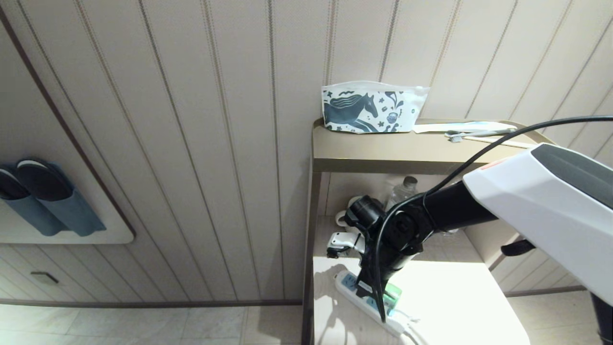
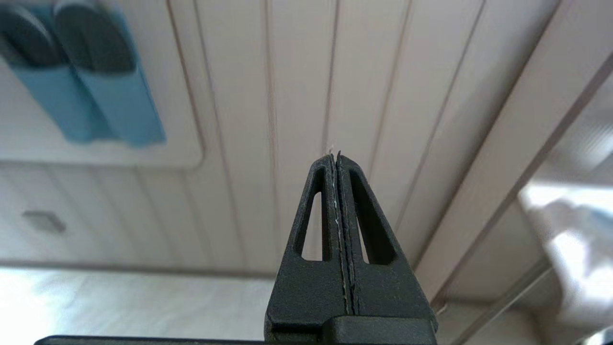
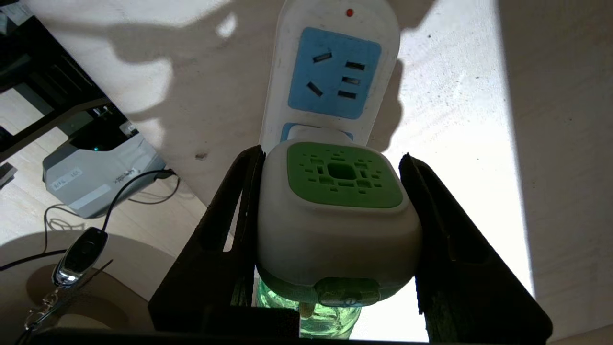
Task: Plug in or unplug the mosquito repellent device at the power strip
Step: Hold the socket with your left hand and unplug it with your right hand
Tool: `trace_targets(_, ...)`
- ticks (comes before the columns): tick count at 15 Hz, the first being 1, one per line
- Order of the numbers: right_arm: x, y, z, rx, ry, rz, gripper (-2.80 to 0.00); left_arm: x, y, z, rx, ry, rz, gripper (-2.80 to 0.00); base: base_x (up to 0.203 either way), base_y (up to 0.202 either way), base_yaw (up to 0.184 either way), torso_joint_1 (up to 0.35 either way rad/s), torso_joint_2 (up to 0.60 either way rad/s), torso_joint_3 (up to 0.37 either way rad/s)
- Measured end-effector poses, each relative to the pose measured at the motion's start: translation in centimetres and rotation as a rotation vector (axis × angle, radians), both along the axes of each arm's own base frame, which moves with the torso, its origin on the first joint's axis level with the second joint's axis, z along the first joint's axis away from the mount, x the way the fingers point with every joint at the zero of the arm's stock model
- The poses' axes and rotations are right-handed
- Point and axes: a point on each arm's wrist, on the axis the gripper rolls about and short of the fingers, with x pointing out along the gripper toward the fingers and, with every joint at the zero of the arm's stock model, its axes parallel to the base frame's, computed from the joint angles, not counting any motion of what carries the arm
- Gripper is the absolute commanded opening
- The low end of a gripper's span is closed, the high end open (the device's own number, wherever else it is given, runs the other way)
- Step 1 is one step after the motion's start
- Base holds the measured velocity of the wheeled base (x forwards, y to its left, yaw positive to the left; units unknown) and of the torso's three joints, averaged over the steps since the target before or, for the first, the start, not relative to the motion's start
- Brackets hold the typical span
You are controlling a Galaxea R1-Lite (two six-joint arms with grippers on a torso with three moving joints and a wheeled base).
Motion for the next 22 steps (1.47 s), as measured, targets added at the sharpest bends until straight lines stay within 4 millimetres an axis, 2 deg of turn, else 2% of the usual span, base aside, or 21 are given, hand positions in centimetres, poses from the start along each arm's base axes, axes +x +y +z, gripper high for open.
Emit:
trace_targets(2,0.0,0.2,0.1,0.002,-0.004,0.003,-2.8,0.9,0.0,2.7,-0.034,0.045,-0.005,-2.8,0.0,0.0,0.0,0.0,0.0,0.0)
trace_targets(4,0.1,0.3,0.2,0.007,-0.011,0.005,-2.8,3.7,0.0,4.1,-0.053,0.166,-0.027,-2.8,0.0,0.0,0.0,0.0,0.0,0.0)
trace_targets(5,0.0,0.4,0.2,0.008,-0.011,0.006,-2.8,5.8,-0.1,4.5,-0.059,0.24,-0.059,-2.8,0.0,0.0,0.0,0.0,0.0,0.0)
trace_targets(8,-0.1,0.4,0.1,0.006,-0.008,0.007,-2.8,11.4,-1.5,3.8,-0.056,0.419,-0.214,-2.8,0.0,0.0,0.0,0.0,0.0,0.0)
trace_targets(9,-0.1,0.4,0.0,0.006,-0.007,0.007,-2.8,13.0,-2.7,3.1,-0.045,0.476,-0.308,-2.8,0.0,0.0,0.0,0.0,0.0,0.0)
trace_targets(11,-0.1,0.4,0.0,0.006,-0.005,0.008,-2.8,14.9,-5.7,1.8,-0.053,0.573,-0.483,-2.8,0.0,0.0,0.0,0.0,0.0,0.0)
trace_targets(14,-0.1,0.5,0.1,0.011,-0.005,0.009,-2.8,15.9,-10.1,0.1,-0.075,0.643,-0.677,-2.8,0.0,0.0,0.0,0.0,0.0,0.0)
trace_targets(17,0.0,0.5,0.2,0.015,-0.009,0.008,-2.8,14.9,-14.1,-1.3,-0.039,0.631,-0.876,-2.8,0.0,0.0,0.0,0.0,0.0,0.0)
trace_targets(22,-0.2,0.3,0.4,0.015,-0.009,0.006,-2.8,13.7,-18.5,-4.8,0.015,0.563,-0.914,-2.8,0.0,0.0,0.0,0.0,0.0,0.0)
